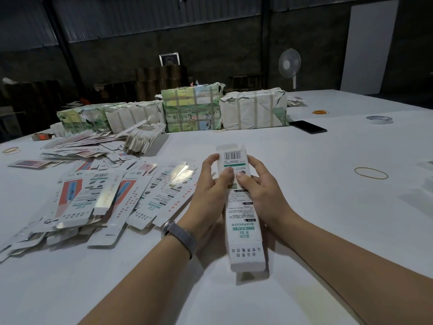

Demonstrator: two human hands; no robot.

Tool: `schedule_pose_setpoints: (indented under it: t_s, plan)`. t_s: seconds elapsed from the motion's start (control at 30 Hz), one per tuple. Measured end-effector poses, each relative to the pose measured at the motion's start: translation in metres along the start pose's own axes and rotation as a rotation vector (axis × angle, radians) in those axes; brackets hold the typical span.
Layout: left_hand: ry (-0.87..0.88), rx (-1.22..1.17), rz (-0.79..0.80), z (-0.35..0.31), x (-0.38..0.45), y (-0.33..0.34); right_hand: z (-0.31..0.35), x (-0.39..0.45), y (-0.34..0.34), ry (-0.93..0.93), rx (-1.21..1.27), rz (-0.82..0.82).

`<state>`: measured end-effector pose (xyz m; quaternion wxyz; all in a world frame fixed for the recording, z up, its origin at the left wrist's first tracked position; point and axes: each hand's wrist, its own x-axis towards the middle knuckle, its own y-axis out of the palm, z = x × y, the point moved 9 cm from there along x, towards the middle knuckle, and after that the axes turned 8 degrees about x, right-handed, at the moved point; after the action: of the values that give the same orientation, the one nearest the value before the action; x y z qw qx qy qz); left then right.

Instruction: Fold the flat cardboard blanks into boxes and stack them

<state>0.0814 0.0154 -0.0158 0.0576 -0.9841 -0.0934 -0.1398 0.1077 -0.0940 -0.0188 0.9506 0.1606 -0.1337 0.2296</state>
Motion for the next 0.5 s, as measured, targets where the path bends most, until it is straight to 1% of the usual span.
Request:
schedule_pose_setpoints:
  t_s: [0.1, 0.17, 0.4, 0.5]
  plan:
    - [-0.030, -0.035, 0.048, 0.0032, 0.0002, -0.0015, -0.0016, 0.0003, -0.0009, 0.018, 0.003, -0.004]
    - [-0.048, -0.015, 0.070, 0.0043, -0.0007, -0.0022, -0.0020, 0.0004, -0.0013, 0.026, 0.001, -0.002]
    - [-0.046, -0.043, 0.110, 0.0056, 0.0000, -0.0015, -0.0025, -0.0011, -0.0007, 0.042, 0.039, 0.006]
    - [-0.041, -0.067, 0.115, 0.0056, 0.0004, -0.0002, -0.0009, 0.0004, -0.0046, 0.037, 0.054, -0.032]
